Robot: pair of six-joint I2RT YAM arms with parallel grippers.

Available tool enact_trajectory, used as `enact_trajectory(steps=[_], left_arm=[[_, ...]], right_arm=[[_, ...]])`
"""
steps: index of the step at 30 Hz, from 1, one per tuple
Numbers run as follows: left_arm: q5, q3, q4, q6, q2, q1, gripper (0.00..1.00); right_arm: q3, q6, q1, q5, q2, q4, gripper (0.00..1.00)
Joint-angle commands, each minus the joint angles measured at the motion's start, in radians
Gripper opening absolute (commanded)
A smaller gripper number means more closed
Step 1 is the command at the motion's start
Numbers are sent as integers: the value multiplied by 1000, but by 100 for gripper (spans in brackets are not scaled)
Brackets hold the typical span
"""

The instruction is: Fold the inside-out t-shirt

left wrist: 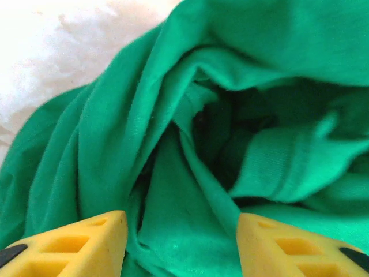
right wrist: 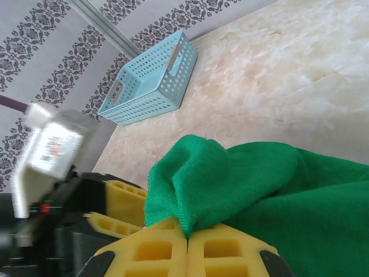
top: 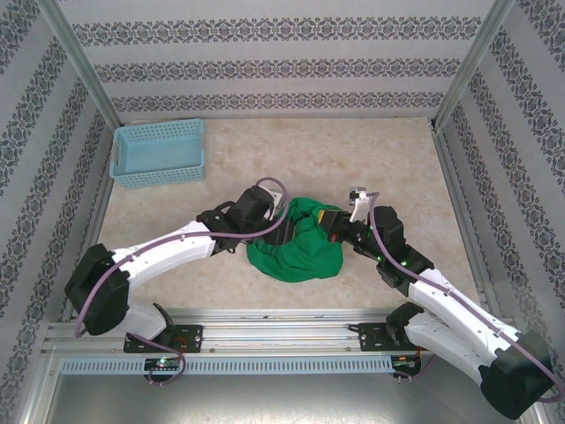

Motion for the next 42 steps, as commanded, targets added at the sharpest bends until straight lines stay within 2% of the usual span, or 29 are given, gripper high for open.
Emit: enact_trajectory(steps=[1,3,6,10,11,19,22,24,31,36,39,42], left_arm=[[52,-1,136,-70,58,-2,55],[73,6,178,-80,97,-2,53],[83,33,176,-76,154,-1,39],[27,31,115,-42,160,22,4],[17,26,102,-35,143,39,0],[-129,-5,30,38,-175,245,0],[-127,-59,71,33,-283,308,0],[-97,-96,108,26,-321,325,0],[-47,-222,130,4,-313,326,0],[49,-314,141,-12,-267,302,0],[67,-322,112,32,-240,228,0],[37,-283,45,113,-242,126,21]], right_arm=[[-16,6,9,-28,2,60,0],[-19,1,14,-21,-1,53,0],[-20,-2,10,24,-23,7,0],[-13,9,-37,78,-79,-65,0],[-9,14,-64,81,-88,-83,0],[16,107,-359,-69,-119,-141,0],[-53,183,-460,-126,-148,-113,0],[-105,212,-488,-147,-148,-100,0],[-279,256,-487,-108,-118,-102,0],[-246,179,-485,-59,-111,-227,0],[-202,126,-467,-63,-83,-264,0],[-157,77,-417,-49,-60,-290,0]])
